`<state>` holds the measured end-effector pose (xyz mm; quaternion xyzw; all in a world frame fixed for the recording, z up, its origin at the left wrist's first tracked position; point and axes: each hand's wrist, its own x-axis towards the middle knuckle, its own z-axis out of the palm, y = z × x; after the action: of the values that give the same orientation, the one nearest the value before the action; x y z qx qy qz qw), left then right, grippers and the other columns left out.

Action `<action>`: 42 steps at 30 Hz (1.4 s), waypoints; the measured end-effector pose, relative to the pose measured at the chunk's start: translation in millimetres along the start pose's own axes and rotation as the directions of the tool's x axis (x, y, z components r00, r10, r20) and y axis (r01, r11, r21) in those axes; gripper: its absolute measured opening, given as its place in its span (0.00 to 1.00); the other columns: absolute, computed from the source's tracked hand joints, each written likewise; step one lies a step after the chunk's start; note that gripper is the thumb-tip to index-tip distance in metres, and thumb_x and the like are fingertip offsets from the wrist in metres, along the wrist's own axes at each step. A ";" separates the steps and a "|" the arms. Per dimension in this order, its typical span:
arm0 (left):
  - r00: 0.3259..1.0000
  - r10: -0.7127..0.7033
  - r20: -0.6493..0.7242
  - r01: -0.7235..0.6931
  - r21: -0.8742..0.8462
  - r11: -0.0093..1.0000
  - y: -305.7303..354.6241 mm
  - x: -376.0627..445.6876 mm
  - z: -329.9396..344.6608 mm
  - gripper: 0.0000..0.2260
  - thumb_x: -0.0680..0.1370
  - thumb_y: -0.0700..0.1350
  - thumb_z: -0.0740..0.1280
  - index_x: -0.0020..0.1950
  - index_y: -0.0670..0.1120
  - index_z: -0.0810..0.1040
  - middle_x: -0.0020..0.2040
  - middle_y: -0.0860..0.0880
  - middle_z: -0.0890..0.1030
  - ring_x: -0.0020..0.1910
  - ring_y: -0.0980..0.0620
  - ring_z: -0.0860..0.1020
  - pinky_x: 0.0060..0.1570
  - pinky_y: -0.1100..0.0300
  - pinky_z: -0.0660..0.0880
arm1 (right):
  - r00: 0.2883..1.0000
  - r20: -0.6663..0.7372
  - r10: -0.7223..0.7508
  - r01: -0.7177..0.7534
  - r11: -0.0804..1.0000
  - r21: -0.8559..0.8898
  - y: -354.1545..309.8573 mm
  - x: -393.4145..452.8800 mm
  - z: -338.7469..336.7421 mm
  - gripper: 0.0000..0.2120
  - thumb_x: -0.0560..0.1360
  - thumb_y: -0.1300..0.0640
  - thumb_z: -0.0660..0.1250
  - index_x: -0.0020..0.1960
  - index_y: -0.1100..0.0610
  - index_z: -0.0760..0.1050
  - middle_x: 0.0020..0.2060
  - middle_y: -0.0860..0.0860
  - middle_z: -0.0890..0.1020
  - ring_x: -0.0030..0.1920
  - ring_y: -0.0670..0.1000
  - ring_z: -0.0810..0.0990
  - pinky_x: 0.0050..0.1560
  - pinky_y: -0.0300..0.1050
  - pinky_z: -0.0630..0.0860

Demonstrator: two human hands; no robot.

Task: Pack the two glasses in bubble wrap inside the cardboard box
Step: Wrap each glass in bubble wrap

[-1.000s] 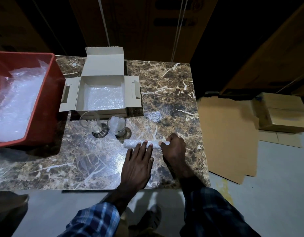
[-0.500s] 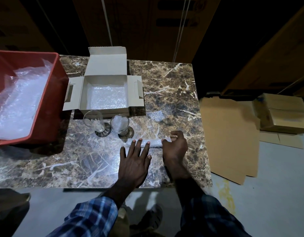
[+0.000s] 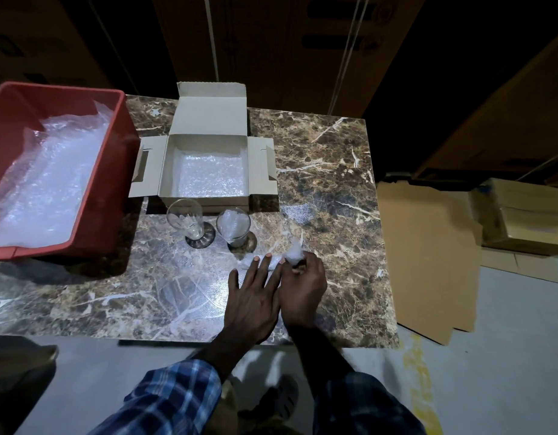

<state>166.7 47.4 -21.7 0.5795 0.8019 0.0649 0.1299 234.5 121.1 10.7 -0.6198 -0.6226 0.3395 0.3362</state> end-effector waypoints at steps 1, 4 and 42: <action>1.000 0.015 -0.007 -0.015 -0.012 1.000 -2.3 0.1 0.8 0.29 0.77 0.54 0.65 0.77 0.49 0.66 0.77 0.44 0.66 0.75 0.42 0.66 0.64 0.40 0.62 | 0.998 -0.001 -0.070 0.070 0.997 -0.034 0.6 -0.7 2.7 0.08 0.72 0.61 0.73 0.49 0.57 0.78 0.44 0.53 0.80 0.42 0.55 0.78 0.42 0.50 0.75; 0.994 0.064 -0.088 -0.074 -0.116 0.990 -11.0 0.8 0.6 0.24 0.79 0.47 0.64 0.75 0.45 0.69 0.74 0.46 0.71 0.74 0.42 0.66 0.67 0.45 0.61 | 0.984 0.053 -0.171 0.175 0.981 -0.086 0.7 -1.5 8.6 0.08 0.72 0.62 0.71 0.51 0.57 0.77 0.45 0.52 0.79 0.43 0.53 0.76 0.42 0.49 0.72; 0.739 -0.654 -0.162 0.277 -0.812 0.514 -31.9 21.5 -24.1 0.11 0.72 0.42 0.77 0.34 0.45 0.78 0.38 0.50 0.77 0.38 0.50 0.78 0.43 0.50 0.77 | 0.943 0.175 0.285 -0.264 0.956 -0.131 -3.9 12.6 35.7 0.16 0.68 0.51 0.78 0.48 0.56 0.76 0.44 0.57 0.83 0.47 0.59 0.82 0.51 0.54 0.78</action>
<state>124.4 58.7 -9.6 0.1956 0.8370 0.4790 0.1778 202.3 133.5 -5.5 -0.6818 -0.5765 0.4079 0.1908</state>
